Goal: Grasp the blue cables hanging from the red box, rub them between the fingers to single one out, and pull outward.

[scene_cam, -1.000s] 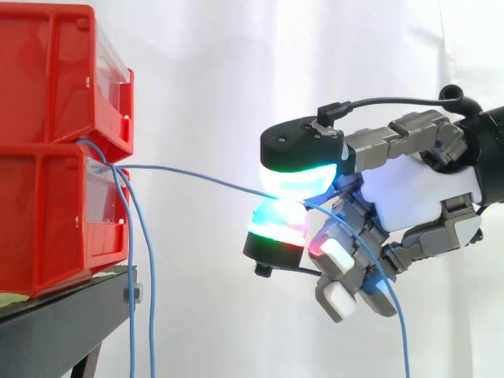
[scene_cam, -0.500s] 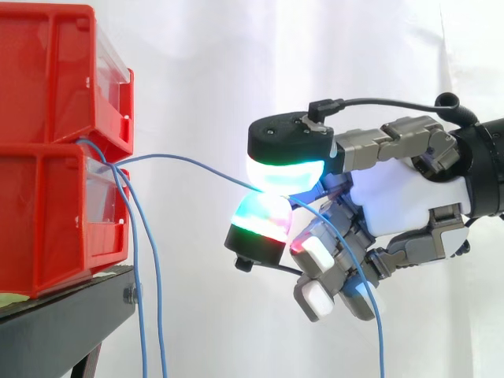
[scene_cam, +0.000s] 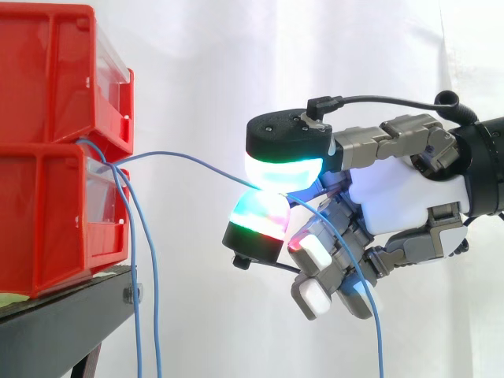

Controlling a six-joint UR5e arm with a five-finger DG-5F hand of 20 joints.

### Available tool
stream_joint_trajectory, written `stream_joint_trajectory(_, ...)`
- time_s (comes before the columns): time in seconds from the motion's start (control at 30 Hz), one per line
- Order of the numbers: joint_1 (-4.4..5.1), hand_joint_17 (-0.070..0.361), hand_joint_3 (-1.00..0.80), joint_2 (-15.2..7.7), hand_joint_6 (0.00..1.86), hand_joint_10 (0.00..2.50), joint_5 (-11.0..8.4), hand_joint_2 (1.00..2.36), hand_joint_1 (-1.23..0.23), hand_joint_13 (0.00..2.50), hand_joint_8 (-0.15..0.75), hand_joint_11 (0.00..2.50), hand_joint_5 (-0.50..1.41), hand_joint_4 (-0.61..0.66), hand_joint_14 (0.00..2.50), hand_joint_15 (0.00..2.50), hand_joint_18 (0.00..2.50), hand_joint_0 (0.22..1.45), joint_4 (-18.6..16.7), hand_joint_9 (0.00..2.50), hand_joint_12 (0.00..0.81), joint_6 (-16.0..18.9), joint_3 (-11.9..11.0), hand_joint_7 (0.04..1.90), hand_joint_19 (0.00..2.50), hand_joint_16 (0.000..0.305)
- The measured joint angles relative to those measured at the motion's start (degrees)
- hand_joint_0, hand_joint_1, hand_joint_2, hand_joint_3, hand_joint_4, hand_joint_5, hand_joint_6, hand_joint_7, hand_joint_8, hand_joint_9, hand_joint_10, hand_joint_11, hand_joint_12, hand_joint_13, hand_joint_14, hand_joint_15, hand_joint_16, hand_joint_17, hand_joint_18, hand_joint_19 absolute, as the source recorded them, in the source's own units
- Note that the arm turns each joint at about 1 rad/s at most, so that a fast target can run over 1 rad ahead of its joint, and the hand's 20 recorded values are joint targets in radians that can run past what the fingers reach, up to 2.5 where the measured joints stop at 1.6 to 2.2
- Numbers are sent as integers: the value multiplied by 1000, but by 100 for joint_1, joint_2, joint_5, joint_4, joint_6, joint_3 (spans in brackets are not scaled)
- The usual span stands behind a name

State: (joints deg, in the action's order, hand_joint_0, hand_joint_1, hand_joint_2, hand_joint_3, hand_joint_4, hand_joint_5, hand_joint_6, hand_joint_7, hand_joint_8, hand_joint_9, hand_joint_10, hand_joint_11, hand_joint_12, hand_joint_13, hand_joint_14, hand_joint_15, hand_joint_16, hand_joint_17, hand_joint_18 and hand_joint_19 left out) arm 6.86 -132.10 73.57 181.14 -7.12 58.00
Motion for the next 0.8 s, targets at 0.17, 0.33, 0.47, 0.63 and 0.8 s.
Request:
stream_joint_trajectory(0.17,0,160,150,0,887,14,-1,1009,-821,1069,394,651,-85,20,15,524,1240,590,0,1208,470,0,0,1255,579,71)
stream_joint_trajectory(0.33,0,160,148,0,887,15,-1,1008,-822,1069,394,648,-85,21,16,525,1239,591,0,1206,471,0,0,1253,580,71)
stream_joint_trajectory(0.47,0,160,149,0,886,13,-1,1008,-822,1057,392,646,-84,22,15,517,1233,591,0,1202,470,0,0,1254,570,71)
stream_joint_trajectory(0.63,1,160,145,-1,886,11,-1,1008,-823,1052,390,645,-83,19,13,518,1214,592,0,1200,472,0,0,1246,575,71)
stream_joint_trajectory(0.8,1,160,143,-1,886,11,-5,1006,-822,1050,387,654,-83,21,15,518,1214,592,0,1198,470,0,0,1251,565,71)
